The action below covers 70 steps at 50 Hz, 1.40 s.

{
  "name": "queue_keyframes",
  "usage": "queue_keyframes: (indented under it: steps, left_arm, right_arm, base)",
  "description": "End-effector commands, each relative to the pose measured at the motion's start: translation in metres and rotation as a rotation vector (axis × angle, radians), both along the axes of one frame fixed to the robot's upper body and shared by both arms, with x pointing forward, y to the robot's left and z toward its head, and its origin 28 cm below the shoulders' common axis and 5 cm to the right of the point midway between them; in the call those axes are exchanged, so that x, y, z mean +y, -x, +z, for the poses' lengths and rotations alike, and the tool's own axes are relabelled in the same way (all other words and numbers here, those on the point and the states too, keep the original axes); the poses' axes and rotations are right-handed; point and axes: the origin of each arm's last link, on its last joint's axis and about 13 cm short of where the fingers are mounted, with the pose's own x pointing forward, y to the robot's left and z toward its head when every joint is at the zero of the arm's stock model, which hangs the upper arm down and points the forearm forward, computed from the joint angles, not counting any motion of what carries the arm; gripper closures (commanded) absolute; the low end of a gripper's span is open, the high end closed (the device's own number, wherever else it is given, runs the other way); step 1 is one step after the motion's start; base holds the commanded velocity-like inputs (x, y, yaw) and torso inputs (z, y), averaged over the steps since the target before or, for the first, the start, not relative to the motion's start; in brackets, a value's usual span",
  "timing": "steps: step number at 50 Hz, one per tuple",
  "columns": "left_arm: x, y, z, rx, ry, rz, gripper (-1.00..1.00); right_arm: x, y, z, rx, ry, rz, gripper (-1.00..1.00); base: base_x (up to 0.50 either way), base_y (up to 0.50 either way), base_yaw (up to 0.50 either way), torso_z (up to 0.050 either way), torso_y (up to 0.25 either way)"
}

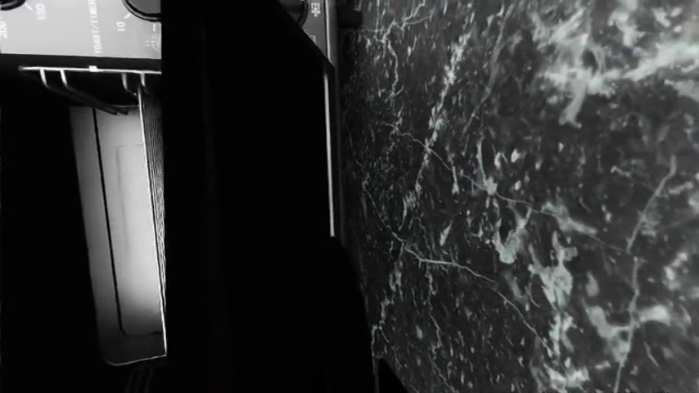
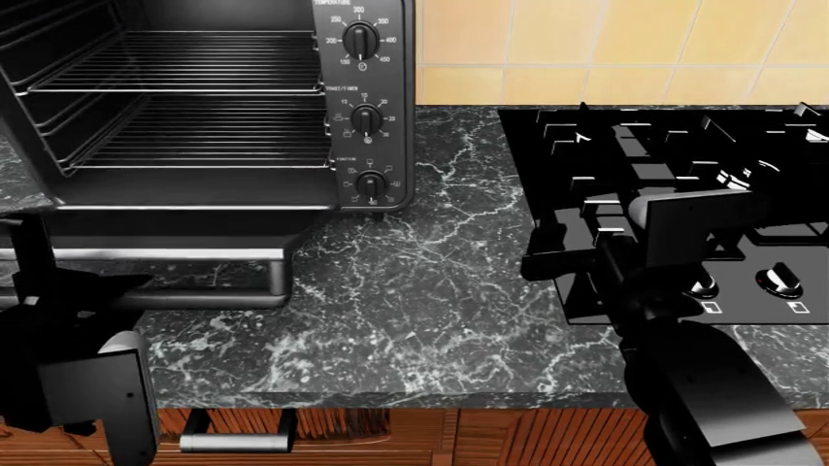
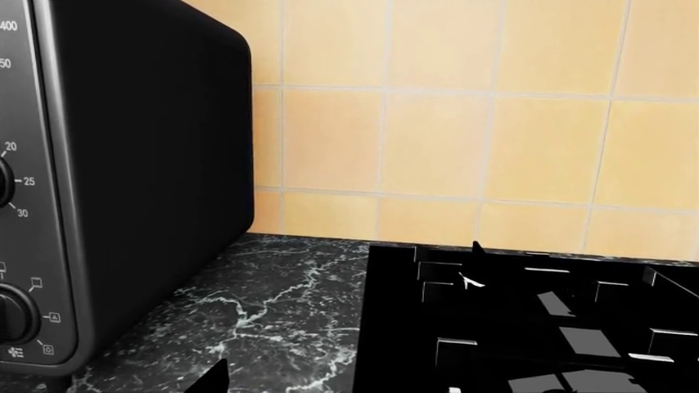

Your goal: Open the toaster oven door.

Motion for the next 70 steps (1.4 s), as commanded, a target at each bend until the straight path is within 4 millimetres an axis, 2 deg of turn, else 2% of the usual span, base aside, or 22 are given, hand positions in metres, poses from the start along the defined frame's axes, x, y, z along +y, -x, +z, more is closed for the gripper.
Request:
queue_keyframes:
  steps: [1,11,23,37,57,70]
  left_arm:
    - [-0.012,0.011,0.000,-0.045,0.035,-0.070,1.00]
    - [-0.014,0.014,-0.020,0.004,0.042,-0.080,1.00]
    - [-0.015,0.012,-0.053,0.062,0.064,-0.090,1.00]
    - [-0.014,0.023,-0.091,0.116,0.085,-0.087,1.00]
    - [-0.014,0.051,-0.155,0.250,0.123,-0.075,1.00]
    - [-0.014,0.055,-0.184,0.304,0.149,-0.064,1.00]
  right_arm:
    - [0.000,-0.001,-0.003,0.004,-0.007,0.000,-1.00]
    - [-0.001,0.001,-0.002,0.001,-0.011,-0.002,-1.00]
    - [-0.002,0.002,-0.003,0.005,-0.007,-0.008,-1.00]
    - [-0.001,0.002,-0.006,0.012,-0.008,-0.011,-1.00]
    - [0.000,0.002,-0.011,0.021,-0.009,-0.010,-1.00]
    - [0.000,0.002,-0.013,0.027,-0.009,-0.013,-1.00]
  base:
    - [0.00,0.00,0.00,0.000,0.000]
    - [0.00,0.00,0.00,0.002,0.004]
    - [0.00,0.00,0.00,0.000,0.002]
    - [0.01,0.00,-0.01,0.000,0.000]
    - [0.02,0.00,-0.02,0.000,0.000]
    - [0.02,0.00,-0.02,0.000,0.000]
